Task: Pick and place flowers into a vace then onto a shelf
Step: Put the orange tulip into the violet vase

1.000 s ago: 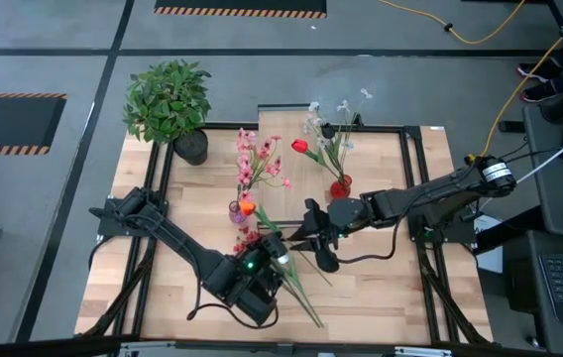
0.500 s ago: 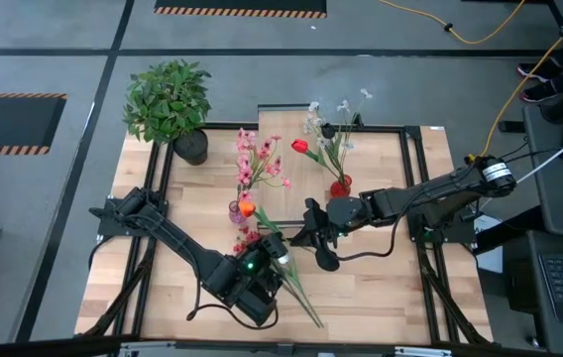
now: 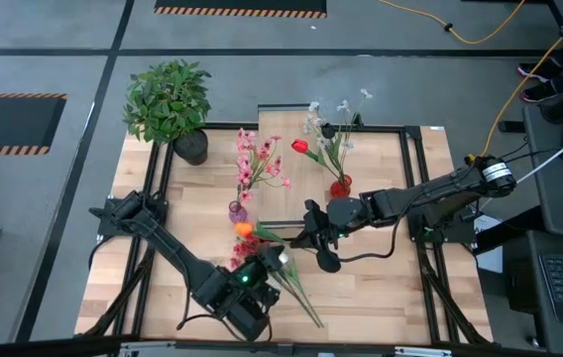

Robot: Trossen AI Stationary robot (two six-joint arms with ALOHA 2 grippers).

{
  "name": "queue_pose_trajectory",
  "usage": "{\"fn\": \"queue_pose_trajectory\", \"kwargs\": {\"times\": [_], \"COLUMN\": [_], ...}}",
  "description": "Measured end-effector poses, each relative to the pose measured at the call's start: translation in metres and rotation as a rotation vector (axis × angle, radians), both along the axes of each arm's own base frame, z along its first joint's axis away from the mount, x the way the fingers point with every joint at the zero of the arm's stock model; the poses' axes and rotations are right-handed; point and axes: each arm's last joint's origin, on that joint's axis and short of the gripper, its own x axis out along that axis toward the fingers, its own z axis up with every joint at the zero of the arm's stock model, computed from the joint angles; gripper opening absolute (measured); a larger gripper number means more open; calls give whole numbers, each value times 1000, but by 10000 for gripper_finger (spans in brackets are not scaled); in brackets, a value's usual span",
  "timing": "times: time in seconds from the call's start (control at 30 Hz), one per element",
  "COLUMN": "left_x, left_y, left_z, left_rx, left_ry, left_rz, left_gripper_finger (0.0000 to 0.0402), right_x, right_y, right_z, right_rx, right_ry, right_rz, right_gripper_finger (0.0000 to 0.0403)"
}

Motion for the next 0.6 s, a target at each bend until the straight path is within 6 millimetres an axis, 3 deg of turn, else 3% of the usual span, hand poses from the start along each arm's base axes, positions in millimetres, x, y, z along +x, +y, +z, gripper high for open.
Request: {"fn": "queue_pose_trajectory", "kwargs": {"times": [0.27,0.6], "left_x": [-11,-32], "left_y": [-32,-61], "left_z": [4,2], "left_rx": [-201,-584], "left_ry": [-199,-327], "left_rz": [-24,10], "left_gripper_finger": [99,71], "right_x": [1,0], "right_y": [0,-3], "right_z": [3,5], "right_rx": [-10,-138], "right_ry": [-38,-72], "right_rz": [2,-56], "right_gripper_finger": [0,0]}}
